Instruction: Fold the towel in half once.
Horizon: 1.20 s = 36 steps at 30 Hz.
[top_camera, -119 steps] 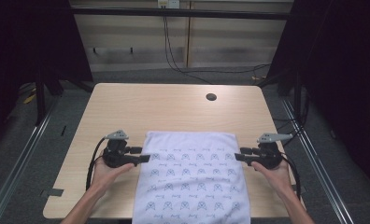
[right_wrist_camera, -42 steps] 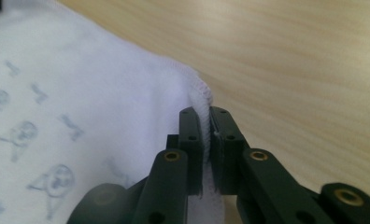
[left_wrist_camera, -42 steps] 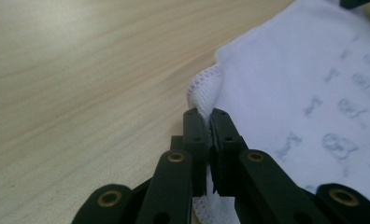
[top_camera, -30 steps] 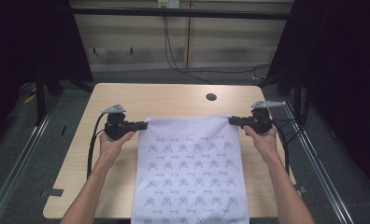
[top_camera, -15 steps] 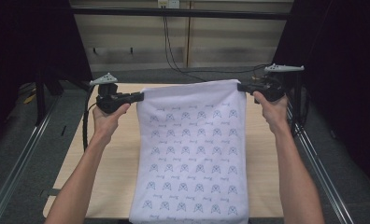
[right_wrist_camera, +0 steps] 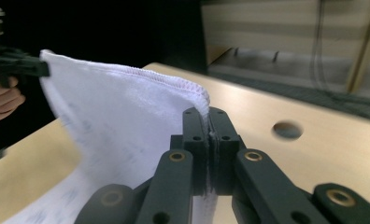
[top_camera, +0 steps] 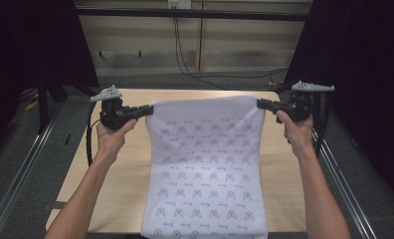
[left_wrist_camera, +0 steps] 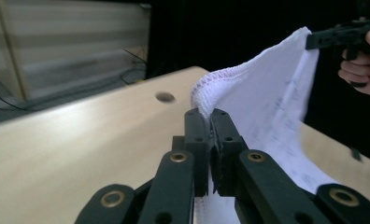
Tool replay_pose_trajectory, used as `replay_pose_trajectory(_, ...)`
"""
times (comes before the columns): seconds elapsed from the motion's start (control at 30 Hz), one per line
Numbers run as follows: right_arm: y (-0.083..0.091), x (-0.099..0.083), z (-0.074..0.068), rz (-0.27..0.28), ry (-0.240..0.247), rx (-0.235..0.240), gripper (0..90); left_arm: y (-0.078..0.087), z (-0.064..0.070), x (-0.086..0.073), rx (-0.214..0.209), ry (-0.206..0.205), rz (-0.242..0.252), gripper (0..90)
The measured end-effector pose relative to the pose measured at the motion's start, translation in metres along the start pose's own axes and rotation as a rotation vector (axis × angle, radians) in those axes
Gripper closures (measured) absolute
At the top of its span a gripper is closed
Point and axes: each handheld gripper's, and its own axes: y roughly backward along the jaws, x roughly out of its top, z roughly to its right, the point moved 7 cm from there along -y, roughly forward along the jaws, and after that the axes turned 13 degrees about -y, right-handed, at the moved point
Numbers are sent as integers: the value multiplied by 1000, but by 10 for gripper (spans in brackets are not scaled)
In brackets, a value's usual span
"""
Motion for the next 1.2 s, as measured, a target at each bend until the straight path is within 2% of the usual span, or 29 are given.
replay_pose_trajectory(0.13, 24, -37, -9, -30, 0, 33, 875, 15, 33, -22, -53, -4, -13, 876)
replay_pose_trajectory(0.17, 32, -48, -15, -38, 4, 56, 875, 20, 41, -26, -54, -2, -5, 876)
replay_pose_trajectory(0.2, 37, -58, -19, -57, 12, 60, 875, 24, 48, -30, -68, -1, 3, 877)
replay_pose_trajectory(0.33, 60, -102, -44, -141, 65, 91, 875, 43, 78, -51, -107, -1, -11, 877)
replay_pose_trajectory(0.4, 72, -120, -53, -180, 70, 94, 875, 53, 93, -62, -129, -28, -47, 877)
replay_pose_trajectory(0.43, 79, -129, -57, -201, 70, 89, 875, 57, 99, -69, -142, -21, -66, 877)
replay_pose_trajectory(0.47, 84, -139, -61, -214, 40, 105, 875, 59, 106, -77, -169, 3, -81, 877)
replay_pose_trajectory(0.5, 88, -151, -64, -239, 17, 102, 876, 60, 112, -87, -175, 9, -119, 877)
replay_pose_trajectory(0.53, 91, -164, -66, -271, 28, 79, 876, 61, 120, -100, -190, 3, -160, 877)
replay_pose_trajectory(0.6, 92, -189, -68, -316, 8, 65, 876, 59, 128, -117, -210, 9, -203, 878)
replay_pose_trajectory(0.63, 91, -201, -67, -339, 7, 51, 876, 57, 131, -128, -208, 20, -235, 878)
replay_pose_trajectory(0.7, 88, -219, -63, -368, -28, 47, 876, 54, 133, -142, -221, 69, -269, 878)
replay_pose_trajectory(0.73, 85, -227, -61, -386, -42, 44, 876, 52, 135, -150, -234, 74, -313, 878)
replay_pose_trajectory(0.77, 83, -235, -59, -415, -41, 24, 876, 50, 138, -156, -241, 63, -350, 878)
replay_pose_trajectory(0.8, 83, -241, -57, -443, -41, 4, 876, 47, 141, -160, -251, 61, -377, 878)
replay_pose_trajectory(0.83, 82, -245, -55, -457, -45, 4, 876, 45, 142, -163, -250, 54, -402, 877)
replay_pose_trajectory(0.9, 79, -251, -54, -483, -48, -6, 876, 41, 139, -164, -242, 62, -410, 877)
replay_pose_trajectory(1.0, 73, -259, -53, -540, -20, -49, 876, 36, 140, -172, -242, 72, -473, 878)
replay_pose_trajectory(1.1, 67, -259, -46, -547, -11, -73, 876, 33, 137, -178, -239, 89, -519, 877)
replay_pose_trajectory(1.2, 61, -256, -43, -543, -15, -87, 876, 29, 133, -178, -226, 119, -516, 879)
